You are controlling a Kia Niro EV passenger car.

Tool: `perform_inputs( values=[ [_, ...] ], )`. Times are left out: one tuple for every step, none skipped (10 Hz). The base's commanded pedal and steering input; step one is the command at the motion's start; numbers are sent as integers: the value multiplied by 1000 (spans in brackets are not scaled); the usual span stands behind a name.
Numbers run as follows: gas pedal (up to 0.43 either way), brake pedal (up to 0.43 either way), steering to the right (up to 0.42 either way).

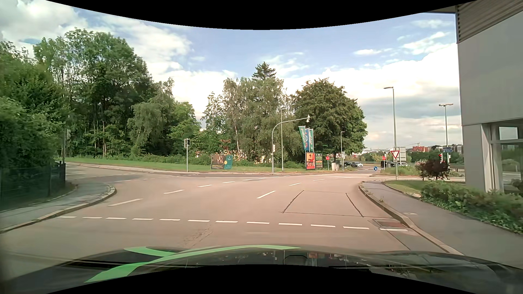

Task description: Follow the waypoints while adhering to traffic rules and regulations

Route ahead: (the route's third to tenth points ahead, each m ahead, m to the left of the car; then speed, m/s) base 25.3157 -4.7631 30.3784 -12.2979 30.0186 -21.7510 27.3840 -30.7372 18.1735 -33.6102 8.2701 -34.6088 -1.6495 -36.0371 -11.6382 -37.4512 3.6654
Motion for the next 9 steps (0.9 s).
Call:
perform_inputs(
  values=[
    [260,0,25],
    [260,0,26],
    [240,0,27],
    [228,0,28],
    [220,0,33],
    [197,0,40],
    [197,0,49],
    [189,0,54],
    [177,0,54]
  ],
)
